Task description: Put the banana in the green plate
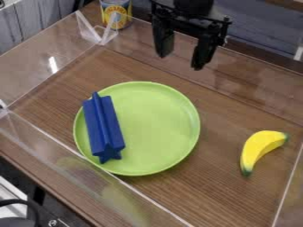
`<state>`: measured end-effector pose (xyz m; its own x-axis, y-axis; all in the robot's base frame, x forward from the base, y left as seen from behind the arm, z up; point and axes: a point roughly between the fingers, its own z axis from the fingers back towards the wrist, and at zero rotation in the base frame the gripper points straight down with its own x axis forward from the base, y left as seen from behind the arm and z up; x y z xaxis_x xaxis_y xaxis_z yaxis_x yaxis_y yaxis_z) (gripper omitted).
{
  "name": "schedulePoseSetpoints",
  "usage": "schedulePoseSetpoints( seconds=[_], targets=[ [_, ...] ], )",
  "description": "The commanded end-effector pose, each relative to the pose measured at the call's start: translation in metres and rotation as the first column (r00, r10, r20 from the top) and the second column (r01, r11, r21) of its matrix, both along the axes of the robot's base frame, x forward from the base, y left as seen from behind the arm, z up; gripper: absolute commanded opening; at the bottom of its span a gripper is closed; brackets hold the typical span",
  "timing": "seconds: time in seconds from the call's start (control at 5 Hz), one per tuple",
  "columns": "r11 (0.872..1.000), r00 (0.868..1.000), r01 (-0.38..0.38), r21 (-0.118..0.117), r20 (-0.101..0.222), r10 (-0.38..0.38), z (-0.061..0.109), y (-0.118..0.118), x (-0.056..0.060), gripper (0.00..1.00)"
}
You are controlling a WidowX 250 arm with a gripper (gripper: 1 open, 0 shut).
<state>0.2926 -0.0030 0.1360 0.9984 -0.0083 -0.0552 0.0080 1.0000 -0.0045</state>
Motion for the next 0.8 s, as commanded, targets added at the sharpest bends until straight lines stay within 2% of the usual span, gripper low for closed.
schedulePoseSetpoints(
  seconds=[0.0, 0.2, 0.4, 0.6],
  targets=[
    [1.000, 1.000, -0.016, -0.004, -0.014, 0.016, -0.011, -0.001, 0.000, 1.00],
    [1.000, 1.000, 0.002, -0.015, -0.008, -0.002, -0.021, -0.016, -0.001, 1.00],
    [0.999, 1.000, 0.028, -0.025, -0.003, -0.028, -0.023, -0.039, -0.004, 1.00],
    [0.998, 0.999, 0.049, -0.033, 0.015, -0.048, -0.025, -0.067, -0.006, 1.00]
  ],
)
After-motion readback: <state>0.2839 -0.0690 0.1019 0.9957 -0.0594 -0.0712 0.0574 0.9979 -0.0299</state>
